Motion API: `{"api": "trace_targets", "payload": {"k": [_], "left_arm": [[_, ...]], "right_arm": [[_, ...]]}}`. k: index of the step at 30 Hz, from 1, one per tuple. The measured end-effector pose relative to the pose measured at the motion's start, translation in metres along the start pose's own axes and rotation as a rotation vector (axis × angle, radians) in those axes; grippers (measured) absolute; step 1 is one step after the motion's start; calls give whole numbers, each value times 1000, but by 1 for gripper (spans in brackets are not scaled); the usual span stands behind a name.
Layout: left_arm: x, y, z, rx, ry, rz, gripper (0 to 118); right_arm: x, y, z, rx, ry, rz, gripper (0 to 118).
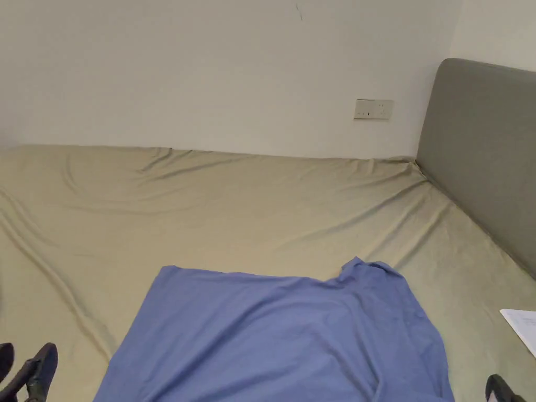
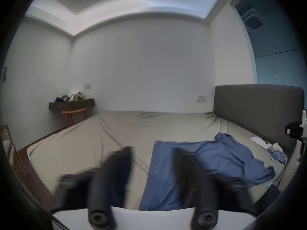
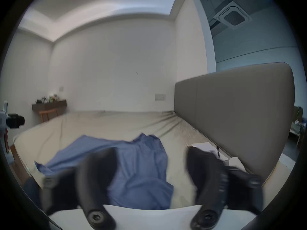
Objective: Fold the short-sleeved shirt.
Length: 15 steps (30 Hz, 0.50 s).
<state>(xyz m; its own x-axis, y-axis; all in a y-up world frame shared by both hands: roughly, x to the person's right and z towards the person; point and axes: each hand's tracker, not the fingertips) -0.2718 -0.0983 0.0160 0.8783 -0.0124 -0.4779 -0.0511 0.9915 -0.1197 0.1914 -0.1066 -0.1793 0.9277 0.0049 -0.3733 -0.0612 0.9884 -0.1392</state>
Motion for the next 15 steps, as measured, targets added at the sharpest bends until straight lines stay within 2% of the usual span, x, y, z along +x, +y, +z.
{"api": "trace_targets", "payload": {"k": [1,2,3,5,8,10,11,14,15], "left_arm": [[3,1,0,-17,-3,-11,14],[5,2,1,-19,-4,-23,4],[4,4,2,-34,-30,-29,1],[-3,1,-5,-80,-68,3,0],[-18,-6,-17,-154,-74,25,0],[-31,-13,-33,-308,-88,47,0],[-40,-22,-44,-412,-117,85,20],[-60,-59,-68,-568,-113,102,111],[-64,-72,-76,-626,-126,96,118]], "right_arm": [[-5,2,2,5,-15,-1,62],[-12,4,4,14,-38,11,25],[-18,4,5,22,-48,29,9],[-25,4,7,4,-30,52,3],[-30,0,2,-9,-4,28,3],[-31,-2,3,-16,-6,31,3],[-31,-3,2,-22,-4,34,3],[-27,-7,2,-46,4,29,3],[-27,-9,1,-62,2,34,3]]}}
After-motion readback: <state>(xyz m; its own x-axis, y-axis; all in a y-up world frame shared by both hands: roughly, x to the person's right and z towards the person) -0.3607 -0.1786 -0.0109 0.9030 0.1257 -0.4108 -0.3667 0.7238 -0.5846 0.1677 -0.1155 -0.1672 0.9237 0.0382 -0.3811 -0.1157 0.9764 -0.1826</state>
